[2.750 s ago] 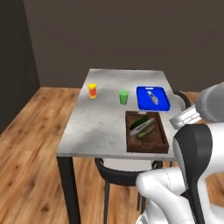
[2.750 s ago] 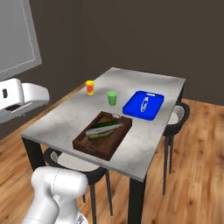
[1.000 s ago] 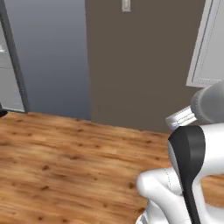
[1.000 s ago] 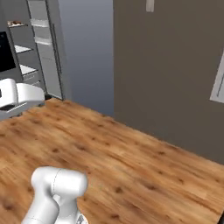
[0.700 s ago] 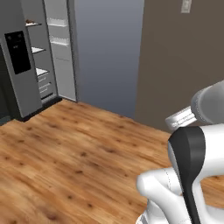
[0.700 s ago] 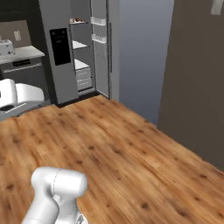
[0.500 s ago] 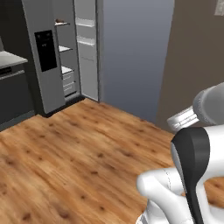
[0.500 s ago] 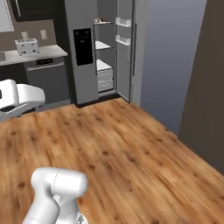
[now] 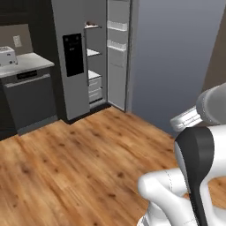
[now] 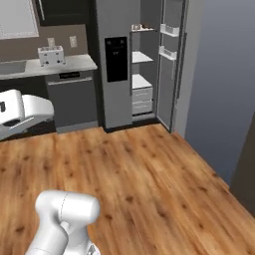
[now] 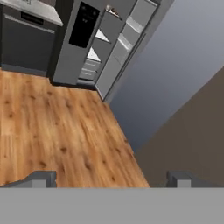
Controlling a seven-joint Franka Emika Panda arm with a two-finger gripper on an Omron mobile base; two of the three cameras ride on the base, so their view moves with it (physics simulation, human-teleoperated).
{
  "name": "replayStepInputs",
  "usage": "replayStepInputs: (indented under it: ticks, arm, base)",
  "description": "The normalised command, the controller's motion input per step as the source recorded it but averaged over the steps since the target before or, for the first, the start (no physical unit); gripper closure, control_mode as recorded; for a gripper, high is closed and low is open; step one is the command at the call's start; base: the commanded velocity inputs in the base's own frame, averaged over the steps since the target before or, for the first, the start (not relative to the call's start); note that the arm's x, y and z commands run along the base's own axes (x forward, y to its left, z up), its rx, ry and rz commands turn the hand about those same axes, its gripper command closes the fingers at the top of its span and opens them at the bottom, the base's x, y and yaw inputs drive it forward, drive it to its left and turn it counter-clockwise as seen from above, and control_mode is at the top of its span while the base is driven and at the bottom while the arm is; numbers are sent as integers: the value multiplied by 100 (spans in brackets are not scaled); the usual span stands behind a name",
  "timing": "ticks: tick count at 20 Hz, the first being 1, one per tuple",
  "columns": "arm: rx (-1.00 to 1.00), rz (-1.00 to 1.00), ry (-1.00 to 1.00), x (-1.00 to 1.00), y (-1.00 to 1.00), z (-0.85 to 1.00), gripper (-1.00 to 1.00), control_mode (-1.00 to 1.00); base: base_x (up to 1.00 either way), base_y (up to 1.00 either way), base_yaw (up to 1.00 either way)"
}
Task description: Gather the cucumber and squash from the fridge and place them on a tray on the dining counter. Then gather the steak and chicken drumstick from the fridge and place them on the other tray.
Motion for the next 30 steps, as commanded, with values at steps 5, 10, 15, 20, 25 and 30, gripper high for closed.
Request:
replayStepInputs:
  ticks: [5, 10, 15, 20, 25, 30]
  arm:
    - [0, 0, 0, 0, 0, 0, -100, 100]
    - [0, 0, 0, 0, 0, 0, -100, 100]
    - [0, 0, 0, 0, 0, 0, -100, 100]
    - [0, 0, 0, 0, 0, 0, -100, 100]
    - [0, 0, 0, 0, 0, 0, -100, 100]
    - [0, 0, 0, 0, 0, 0, -100, 100]
  base:
    - [100, -7, 38]
    - [100, -34, 39]
    - [100, -56, 27]
    - [97, -90, 19]
    - [95, -74, 11]
    - [100, -3, 0]
